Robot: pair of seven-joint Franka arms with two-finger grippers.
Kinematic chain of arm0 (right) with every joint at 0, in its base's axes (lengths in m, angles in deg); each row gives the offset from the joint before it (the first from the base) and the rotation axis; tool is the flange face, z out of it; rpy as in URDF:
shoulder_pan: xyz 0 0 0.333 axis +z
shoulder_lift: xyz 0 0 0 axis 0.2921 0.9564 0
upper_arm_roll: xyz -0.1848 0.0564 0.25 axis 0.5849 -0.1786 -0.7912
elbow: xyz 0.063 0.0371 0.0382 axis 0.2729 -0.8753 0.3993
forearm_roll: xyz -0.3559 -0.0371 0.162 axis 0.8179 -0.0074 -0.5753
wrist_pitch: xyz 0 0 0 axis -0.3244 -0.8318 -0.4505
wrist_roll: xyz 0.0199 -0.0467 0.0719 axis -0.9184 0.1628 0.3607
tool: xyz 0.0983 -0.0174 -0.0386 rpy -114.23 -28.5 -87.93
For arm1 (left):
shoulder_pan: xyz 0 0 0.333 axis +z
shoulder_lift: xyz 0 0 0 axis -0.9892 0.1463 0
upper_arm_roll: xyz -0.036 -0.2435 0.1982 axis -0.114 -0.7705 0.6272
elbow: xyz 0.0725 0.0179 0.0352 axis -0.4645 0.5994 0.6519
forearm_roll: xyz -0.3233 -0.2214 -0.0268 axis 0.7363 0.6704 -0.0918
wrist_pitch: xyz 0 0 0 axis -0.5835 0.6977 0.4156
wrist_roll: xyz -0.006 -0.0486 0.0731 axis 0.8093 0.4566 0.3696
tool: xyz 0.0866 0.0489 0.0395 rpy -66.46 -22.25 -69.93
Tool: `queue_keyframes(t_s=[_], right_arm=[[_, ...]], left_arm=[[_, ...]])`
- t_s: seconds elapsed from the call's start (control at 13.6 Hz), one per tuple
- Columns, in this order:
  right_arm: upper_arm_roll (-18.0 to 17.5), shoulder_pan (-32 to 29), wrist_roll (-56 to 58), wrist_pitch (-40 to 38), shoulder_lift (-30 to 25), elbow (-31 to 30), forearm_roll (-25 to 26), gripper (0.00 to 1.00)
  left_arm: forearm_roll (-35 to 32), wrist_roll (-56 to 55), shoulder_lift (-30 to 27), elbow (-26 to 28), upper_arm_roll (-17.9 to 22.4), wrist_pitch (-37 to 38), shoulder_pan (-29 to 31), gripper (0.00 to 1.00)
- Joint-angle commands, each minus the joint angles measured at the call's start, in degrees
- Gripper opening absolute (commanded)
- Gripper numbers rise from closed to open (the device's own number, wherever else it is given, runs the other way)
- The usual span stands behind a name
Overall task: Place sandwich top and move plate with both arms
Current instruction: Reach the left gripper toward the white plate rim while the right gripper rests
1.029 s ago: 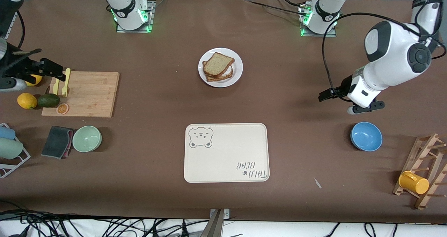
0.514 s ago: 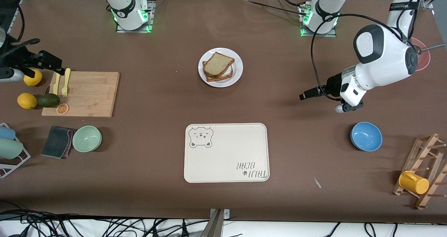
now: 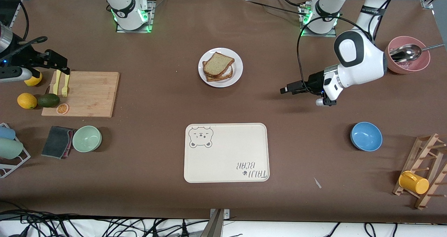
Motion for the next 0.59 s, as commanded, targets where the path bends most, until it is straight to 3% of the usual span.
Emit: queue_keyframes(t_s=[0.0,0.22,0.51], right_arm=[[-0.74,-0.96,-0.38,-0.36,-1.73,-1.12,0.05,1.00],[1.10,-1.05,-2.14,-2.29,-1.47,-1.20,-0.39,1.00],[0.93,-1.05,-2.14,-3.97,-1.64,-0.94,-0.56,1.00]], left_arm=[[9.92,13.15,3.19,1.57,-1.76,-1.79,0.12,1.00],[16.54,21.01,5.57,3.07,-5.63,-5.31,0.12,1.00],[22.06,26.27,7.95,3.24,-8.97,-5.31,0.12,1.00]])
